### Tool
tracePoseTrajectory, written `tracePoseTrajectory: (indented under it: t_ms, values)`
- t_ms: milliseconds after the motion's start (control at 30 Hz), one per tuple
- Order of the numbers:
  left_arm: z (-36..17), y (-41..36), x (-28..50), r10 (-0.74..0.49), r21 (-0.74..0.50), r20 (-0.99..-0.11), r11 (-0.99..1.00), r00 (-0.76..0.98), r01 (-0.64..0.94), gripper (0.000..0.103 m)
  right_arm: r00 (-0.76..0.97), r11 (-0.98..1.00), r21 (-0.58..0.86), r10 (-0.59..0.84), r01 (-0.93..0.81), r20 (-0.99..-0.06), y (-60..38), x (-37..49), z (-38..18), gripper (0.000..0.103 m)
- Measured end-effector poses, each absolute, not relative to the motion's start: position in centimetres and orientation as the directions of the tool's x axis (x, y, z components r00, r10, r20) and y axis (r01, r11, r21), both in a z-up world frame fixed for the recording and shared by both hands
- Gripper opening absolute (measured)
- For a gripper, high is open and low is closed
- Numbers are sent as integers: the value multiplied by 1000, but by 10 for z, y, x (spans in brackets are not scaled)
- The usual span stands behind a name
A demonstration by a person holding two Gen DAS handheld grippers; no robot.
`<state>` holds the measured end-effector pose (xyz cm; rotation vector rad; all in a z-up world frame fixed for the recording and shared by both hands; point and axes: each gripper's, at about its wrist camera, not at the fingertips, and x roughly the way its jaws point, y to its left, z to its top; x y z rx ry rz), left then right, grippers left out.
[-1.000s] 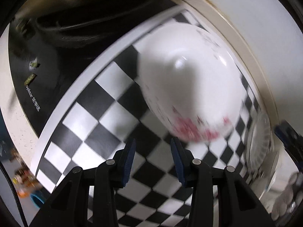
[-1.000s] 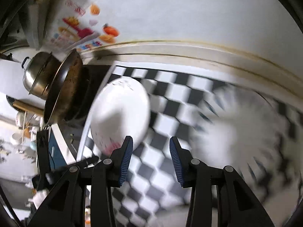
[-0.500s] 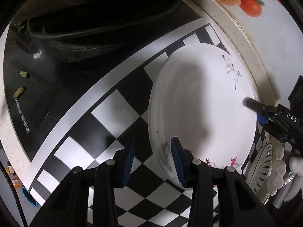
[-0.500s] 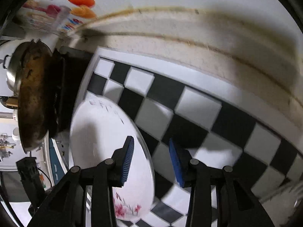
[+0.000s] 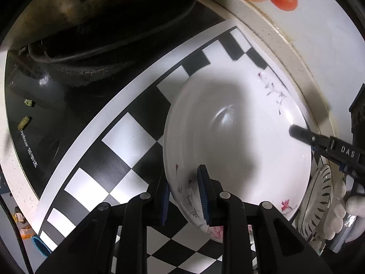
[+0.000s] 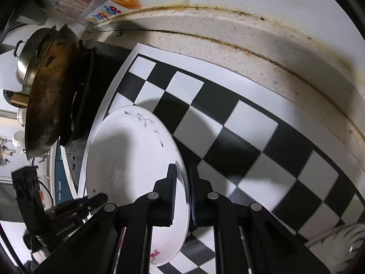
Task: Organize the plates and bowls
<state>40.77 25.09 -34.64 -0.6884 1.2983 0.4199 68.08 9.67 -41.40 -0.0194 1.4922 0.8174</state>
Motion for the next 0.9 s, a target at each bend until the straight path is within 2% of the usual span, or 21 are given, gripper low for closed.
tracePoseTrajectory:
  t_ms: [433, 900]
  values:
    - [-302, 212, 415, -129, -269, -947, 822, 295, -502, 21, -18, 781, 475, 513, -406, -858, 11, 638, -367, 13]
    - [-254, 103, 401, -260, -307, -922, 942, 286, -133, 21, 230, 872, 459, 488, -173, -842, -148, 500, -293, 13]
